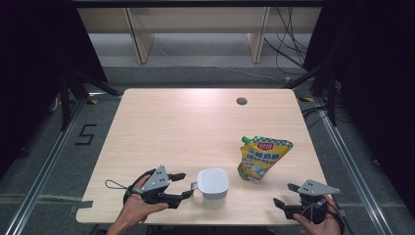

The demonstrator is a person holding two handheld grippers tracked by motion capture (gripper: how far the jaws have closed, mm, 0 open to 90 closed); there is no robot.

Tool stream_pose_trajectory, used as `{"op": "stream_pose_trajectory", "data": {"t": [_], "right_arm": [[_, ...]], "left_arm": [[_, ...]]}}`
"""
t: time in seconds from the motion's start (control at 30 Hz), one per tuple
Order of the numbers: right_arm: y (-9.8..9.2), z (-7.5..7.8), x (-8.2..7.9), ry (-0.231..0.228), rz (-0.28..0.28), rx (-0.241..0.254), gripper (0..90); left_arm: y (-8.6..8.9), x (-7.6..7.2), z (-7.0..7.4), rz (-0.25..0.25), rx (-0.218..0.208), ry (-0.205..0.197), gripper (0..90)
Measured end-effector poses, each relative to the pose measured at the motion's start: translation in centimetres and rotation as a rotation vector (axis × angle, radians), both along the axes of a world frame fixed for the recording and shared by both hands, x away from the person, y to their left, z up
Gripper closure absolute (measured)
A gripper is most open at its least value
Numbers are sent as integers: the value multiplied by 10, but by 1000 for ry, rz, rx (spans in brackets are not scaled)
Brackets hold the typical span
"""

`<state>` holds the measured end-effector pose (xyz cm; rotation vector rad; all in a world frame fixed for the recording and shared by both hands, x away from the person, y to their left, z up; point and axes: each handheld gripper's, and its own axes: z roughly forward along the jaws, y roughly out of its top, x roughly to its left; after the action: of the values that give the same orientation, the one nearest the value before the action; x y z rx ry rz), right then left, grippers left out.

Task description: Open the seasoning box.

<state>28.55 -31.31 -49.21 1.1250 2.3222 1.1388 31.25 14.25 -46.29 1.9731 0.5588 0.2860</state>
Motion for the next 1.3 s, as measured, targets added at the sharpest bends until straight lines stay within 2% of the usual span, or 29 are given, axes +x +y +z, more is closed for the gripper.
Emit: {"op": "stream_pose_trajectory", "data": {"t": [0.03, 0.07, 0.1, 0.13, 0.2, 0.23, 0.27, 0.3, 0.33, 0.37, 0.4, 0.5, 0.53, 0.57, 0.6, 0.63, 0.7, 0.8, 0.87, 0.93, 0.97, 1.03, 1.07, 1.3], "right_arm": [[1, 0, -2, 21, -20, 10, 230], [1, 0, -2, 23, -23, 14, 230], [-1, 0, 0, 4, 6, 8, 230], [-1, 0, 0, 6, 11, 4, 229], [-1, 1, 0, 10, 13, 4, 230], [1, 1, -1, 12, -7, 3, 230], [1, 1, -1, -9, -8, -15, 229], [1, 1, -1, -9, -8, -15, 229], [3, 1, -3, 38, -24, 3, 228], [2, 1, -2, 11, -18, -2, 227], [1, 1, -2, -3, -11, -14, 226], [1, 1, -2, -13, -8, -20, 224], [0, 2, -2, -8, -4, -26, 223], [1, 2, -2, -7, -5, -28, 223], [1, 2, -2, -9, -5, -27, 223], [1, 2, -2, -9, -5, -27, 223], [3, 1, -4, 5, -15, -14, 223], [2, 1, -3, 2, -16, -19, 223], [3, 1, -4, 16, -21, -13, 223], [3, 1, -4, 11, -20, -15, 223], [3, 1, -4, 11, -20, -15, 223], [2, 1, -3, -1, -15, -24, 223], [2, 1, -3, -1, -14, -24, 223], [2, 1, -3, -4, -14, -25, 226]], "left_arm": [[-1, -2, 2, 8, -23, 9, 386], [-2, -5, 8, 2, -28, 4, 386], [-2, -5, 8, 2, -28, 4, 387], [-3, -9, 12, 18, -20, -2, 389], [-4, -11, 14, 15, -12, -10, 398], [-4, -12, 16, 24, -8, -11, 407], [-4, -12, 17, 19, -14, -12, 421], [-4, -12, 17, 19, -14, -12, 431], [-4, -14, 19, 38, -16, -18, 446], [-4, -14, 19, 38, -16, -18, 463], [-4, -15, 20, 55, -22, -16, 485], [-3, -15, 22, 60, -16, -26, 580], [-4, -16, 23, 92, -40, -31, 615], [-4, -16, 23, 92, -40, -31, 656], [-5, -18, 25, 110, -65, -28, 690], [-5, -18, 25, 110, -65, -28, 729], [-7, -19, 29, 92, -51, -58, 783], [-11, -21, 31, 101, -70, -57, 846], [-12, -20, 33, 96, -60, -65, 876], [-15, -19, 33, 89, -87, -48, 888], [-15, -19, 33, 89, -87, -48, 889], [-17, -19, 34, 88, -115, -15, 889], [-18, -19, 36, 84, -87, -24, 890], [-28, -15, 38, 60, -90, -36, 890]]}}
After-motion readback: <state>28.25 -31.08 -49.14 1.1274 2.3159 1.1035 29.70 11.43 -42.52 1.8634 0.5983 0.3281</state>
